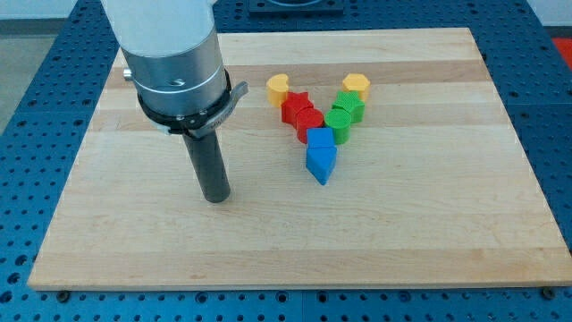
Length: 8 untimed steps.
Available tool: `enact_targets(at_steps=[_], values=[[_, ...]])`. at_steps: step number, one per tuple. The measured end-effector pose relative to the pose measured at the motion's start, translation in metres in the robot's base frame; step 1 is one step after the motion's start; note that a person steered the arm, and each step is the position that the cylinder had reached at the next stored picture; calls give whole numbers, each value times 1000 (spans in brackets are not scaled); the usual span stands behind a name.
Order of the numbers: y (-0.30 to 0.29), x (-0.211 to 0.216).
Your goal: Separate the group of blocks
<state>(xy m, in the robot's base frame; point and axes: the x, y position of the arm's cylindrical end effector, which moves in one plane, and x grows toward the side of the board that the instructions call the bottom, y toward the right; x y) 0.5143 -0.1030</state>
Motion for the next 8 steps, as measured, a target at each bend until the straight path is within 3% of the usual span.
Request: enact_targets(at_steps=[1,2,4,7,8], values=[[0,0],[0,-31],[0,-127],[93,-131],[99,-131]])
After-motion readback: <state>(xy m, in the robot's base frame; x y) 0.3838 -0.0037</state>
